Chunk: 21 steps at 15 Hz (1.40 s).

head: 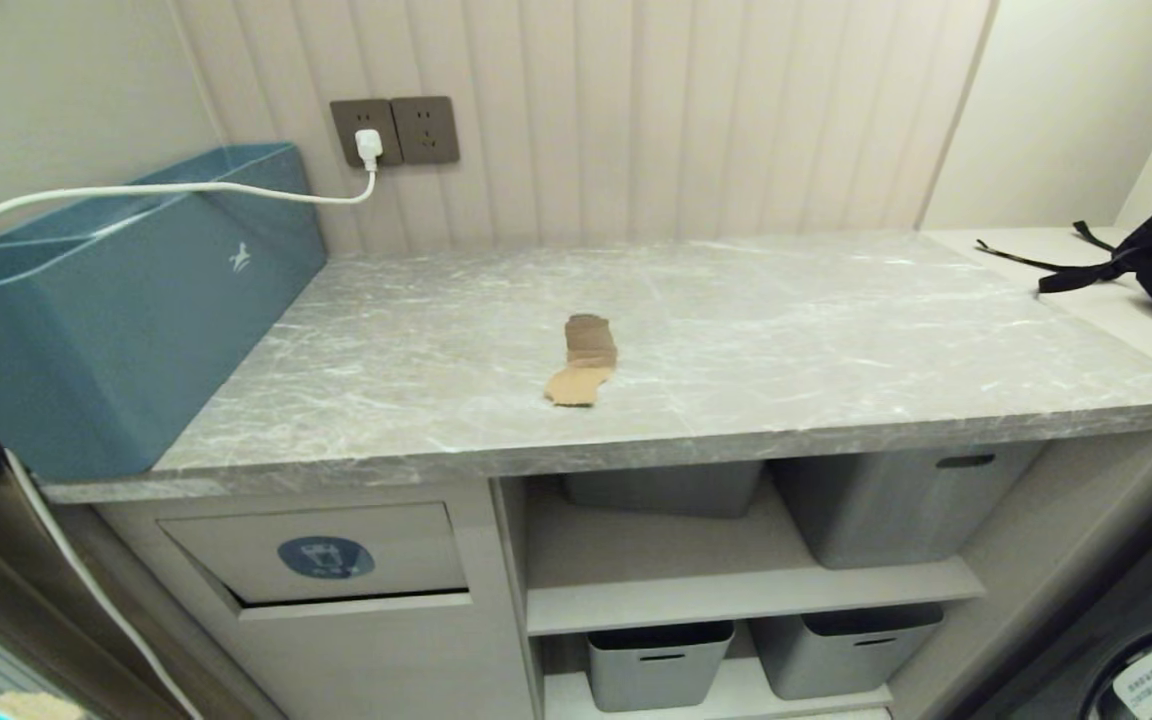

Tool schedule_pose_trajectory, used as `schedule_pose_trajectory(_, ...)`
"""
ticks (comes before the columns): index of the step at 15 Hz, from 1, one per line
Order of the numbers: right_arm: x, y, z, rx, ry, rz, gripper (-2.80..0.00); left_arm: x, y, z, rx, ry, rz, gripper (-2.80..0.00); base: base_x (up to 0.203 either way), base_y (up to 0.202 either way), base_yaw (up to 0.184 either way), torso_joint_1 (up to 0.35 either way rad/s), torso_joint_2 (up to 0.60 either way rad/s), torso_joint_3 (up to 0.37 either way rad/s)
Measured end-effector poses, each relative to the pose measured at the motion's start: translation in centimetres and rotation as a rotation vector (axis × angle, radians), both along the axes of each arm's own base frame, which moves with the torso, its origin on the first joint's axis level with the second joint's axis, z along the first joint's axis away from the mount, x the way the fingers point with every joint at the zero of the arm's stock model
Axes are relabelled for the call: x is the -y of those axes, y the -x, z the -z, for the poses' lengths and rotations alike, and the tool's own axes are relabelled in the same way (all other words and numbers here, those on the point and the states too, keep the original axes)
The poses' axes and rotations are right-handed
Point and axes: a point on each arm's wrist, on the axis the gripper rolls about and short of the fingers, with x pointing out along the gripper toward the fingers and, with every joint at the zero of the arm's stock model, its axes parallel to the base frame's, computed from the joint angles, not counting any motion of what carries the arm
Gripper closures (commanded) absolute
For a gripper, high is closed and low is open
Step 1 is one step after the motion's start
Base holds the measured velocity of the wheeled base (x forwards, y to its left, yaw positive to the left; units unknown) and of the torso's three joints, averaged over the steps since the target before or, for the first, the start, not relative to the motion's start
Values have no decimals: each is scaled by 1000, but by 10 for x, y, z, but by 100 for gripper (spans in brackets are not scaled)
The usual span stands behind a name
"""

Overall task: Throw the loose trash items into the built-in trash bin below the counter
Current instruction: Put the garbage in the trash can

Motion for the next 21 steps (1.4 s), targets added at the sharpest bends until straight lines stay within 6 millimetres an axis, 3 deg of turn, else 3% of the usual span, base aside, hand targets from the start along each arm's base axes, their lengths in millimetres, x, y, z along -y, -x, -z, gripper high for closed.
schedule_pose_trajectory(5, 0, 0, 1, 2, 109, -23, 0, 5, -17, -15, 12, 21, 53, 0, 0, 0, 0, -210, 496, 287)
schedule_pose_trajectory(7, -1, 0, 0, 15, 196, -61, 0, 10, -34, -37, 35, 45, 107, 0, 0, 0, 0, -188, 490, 287)
schedule_pose_trajectory(10, -1, 0, 0, 17, 190, -63, 0, 19, -65, -58, 36, 65, 159, 0, 0, 0, 0, -178, 470, 289)
schedule_pose_trajectory(16, -1, -1, 0, 17, 165, -61, 0, 29, -101, -51, -47, 87, 228, 0, 0, 0, 0, -150, 459, 306)
schedule_pose_trajectory(21, -1, -1, 0, 14, 122, -59, 0, 31, -114, -42, -114, 96, 218, 0, 0, 0, 0, -58, 210, 151)
